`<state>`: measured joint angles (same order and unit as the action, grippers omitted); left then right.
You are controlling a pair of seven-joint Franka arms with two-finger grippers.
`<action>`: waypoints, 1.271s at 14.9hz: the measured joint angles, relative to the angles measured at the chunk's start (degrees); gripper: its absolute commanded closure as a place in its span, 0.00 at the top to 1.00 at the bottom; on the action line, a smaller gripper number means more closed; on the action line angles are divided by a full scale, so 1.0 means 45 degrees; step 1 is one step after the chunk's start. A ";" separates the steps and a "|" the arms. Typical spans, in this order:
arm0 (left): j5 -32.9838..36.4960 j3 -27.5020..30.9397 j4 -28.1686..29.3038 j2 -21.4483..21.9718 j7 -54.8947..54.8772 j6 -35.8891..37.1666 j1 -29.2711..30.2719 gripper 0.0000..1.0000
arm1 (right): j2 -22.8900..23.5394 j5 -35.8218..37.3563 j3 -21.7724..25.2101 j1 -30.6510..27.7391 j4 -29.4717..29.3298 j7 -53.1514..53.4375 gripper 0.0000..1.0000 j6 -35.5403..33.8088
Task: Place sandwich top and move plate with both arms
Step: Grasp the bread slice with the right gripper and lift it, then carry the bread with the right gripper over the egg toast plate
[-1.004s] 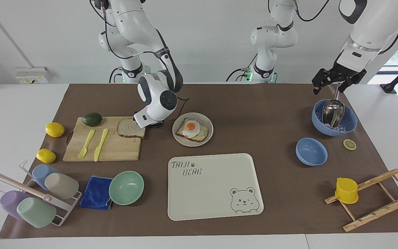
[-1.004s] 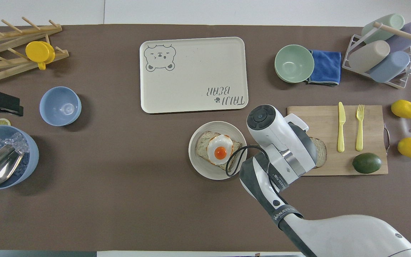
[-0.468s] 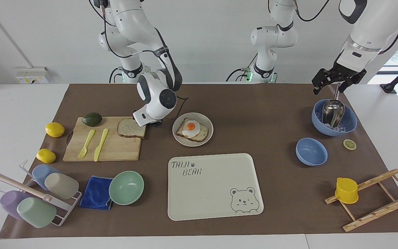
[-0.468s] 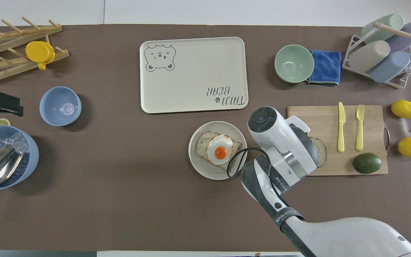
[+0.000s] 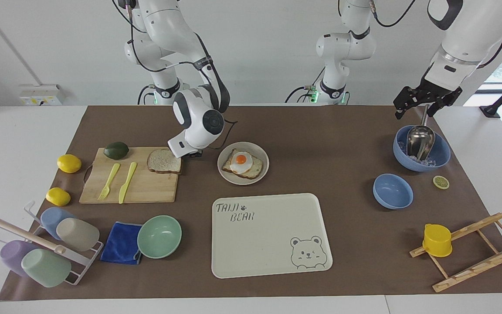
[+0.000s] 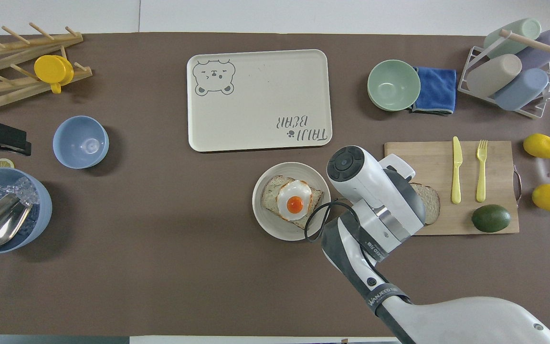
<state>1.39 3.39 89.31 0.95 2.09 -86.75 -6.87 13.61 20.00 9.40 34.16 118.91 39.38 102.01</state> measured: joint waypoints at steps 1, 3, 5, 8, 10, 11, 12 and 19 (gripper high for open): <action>0.0000 0.0000 0.0000 0.0000 0.0000 0.0000 0.0000 1.00 | 0.0010 0.0128 -0.0077 0.0102 -0.0352 0.0000 0.00 -0.0502; 0.0000 0.0000 0.0000 0.0000 0.0000 0.0000 0.0000 1.00 | 0.0068 0.0162 -0.0227 0.0661 -0.1428 -0.0001 0.00 -0.1704; 0.0000 0.0000 0.0000 0.0000 0.0000 0.0000 0.0000 1.00 | 0.0144 0.0161 -0.0350 0.1536 -0.2386 -0.0001 0.00 -0.2506; 0.0000 0.0000 0.0000 0.0000 0.0000 0.0000 0.0000 1.00 | 0.0294 0.0336 -0.0624 0.2266 -0.3153 0.0000 0.00 -0.2754; 0.0000 0.0000 0.0000 0.0000 0.0000 0.0000 0.0000 1.00 | 0.0480 0.0345 -0.1195 0.2302 -0.3794 0.0000 0.00 -0.2815; 0.0000 0.0000 0.0000 0.0000 0.0000 0.0000 0.0000 1.00 | 0.0576 0.0345 -0.1507 0.2327 -0.4144 0.0104 0.00 -0.3015; 0.0000 0.0000 0.0000 0.0000 0.0000 0.0000 0.0000 1.00 | 0.0673 0.0344 -0.1726 0.2349 -0.4468 0.0473 0.00 -0.3121; 0.0000 0.0000 0.0000 0.0000 0.0000 0.0000 0.0000 1.00 | 0.1706 -0.1673 -0.1789 0.1457 -0.6143 0.1933 0.00 -0.2285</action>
<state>1.39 3.39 89.31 0.95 2.09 -86.75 -6.87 21.29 12.48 1.35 40.72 91.27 48.08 91.72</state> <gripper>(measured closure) 0.000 0.899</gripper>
